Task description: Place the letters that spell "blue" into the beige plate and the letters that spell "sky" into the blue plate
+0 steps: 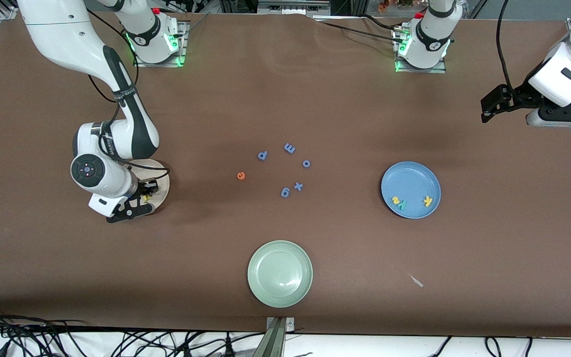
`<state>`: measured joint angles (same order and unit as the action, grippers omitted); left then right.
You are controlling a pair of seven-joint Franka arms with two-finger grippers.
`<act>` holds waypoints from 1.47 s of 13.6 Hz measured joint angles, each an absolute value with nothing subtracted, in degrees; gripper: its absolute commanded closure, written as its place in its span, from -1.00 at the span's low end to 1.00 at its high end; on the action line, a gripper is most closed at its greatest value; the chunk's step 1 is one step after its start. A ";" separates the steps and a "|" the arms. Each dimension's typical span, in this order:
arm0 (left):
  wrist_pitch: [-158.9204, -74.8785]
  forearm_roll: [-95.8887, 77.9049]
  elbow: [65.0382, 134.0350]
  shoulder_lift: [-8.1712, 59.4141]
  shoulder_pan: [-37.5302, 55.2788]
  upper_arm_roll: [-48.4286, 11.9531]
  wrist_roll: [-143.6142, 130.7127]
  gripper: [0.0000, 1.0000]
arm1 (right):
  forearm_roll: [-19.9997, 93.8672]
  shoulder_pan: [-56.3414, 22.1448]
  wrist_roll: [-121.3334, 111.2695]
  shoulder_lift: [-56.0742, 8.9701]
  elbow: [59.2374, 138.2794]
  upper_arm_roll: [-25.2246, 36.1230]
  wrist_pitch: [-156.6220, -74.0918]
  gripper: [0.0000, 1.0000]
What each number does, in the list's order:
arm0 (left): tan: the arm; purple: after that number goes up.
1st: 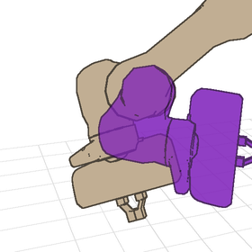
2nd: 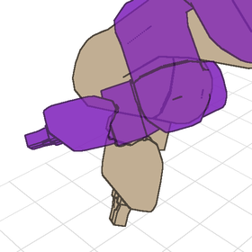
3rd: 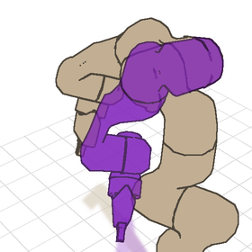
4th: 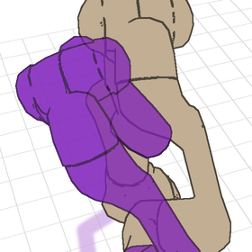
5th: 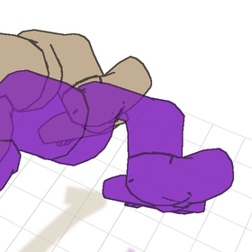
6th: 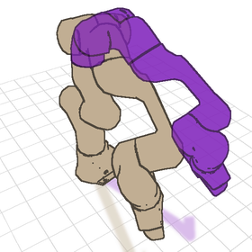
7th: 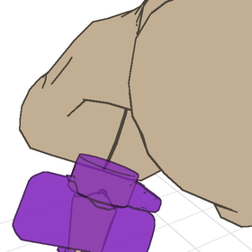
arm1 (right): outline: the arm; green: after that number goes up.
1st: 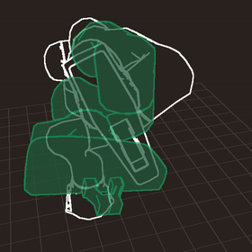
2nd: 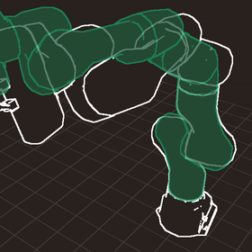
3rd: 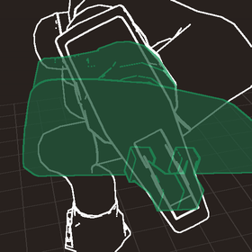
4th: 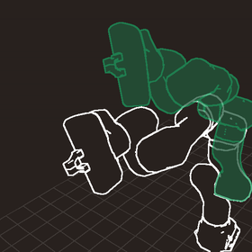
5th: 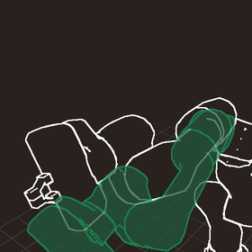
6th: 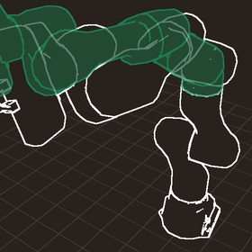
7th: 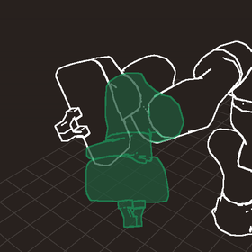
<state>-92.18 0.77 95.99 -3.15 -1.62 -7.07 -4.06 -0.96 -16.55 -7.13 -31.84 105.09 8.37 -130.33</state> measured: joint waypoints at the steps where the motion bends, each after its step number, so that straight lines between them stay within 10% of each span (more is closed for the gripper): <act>1: -92.18 0.77 95.99 -3.14 -1.62 -6.89 -4.06 -1.00 | 0.48 -16.73 -5.71 -31.45 104.73 7.71 -129.82 -1.00; 20: -92.21 0.77 95.72 -2.09 -1.84 -6.14 -4.06 -1.00 | 4.65 -31.58 34.89 -38.29 99.65 -2.71 -134.08 -0.99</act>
<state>-92.21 0.77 95.72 -2.09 -1.84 -6.14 -4.06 4.65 -31.58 34.89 -38.29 99.65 -2.71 -134.08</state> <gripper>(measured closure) 0.000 0.000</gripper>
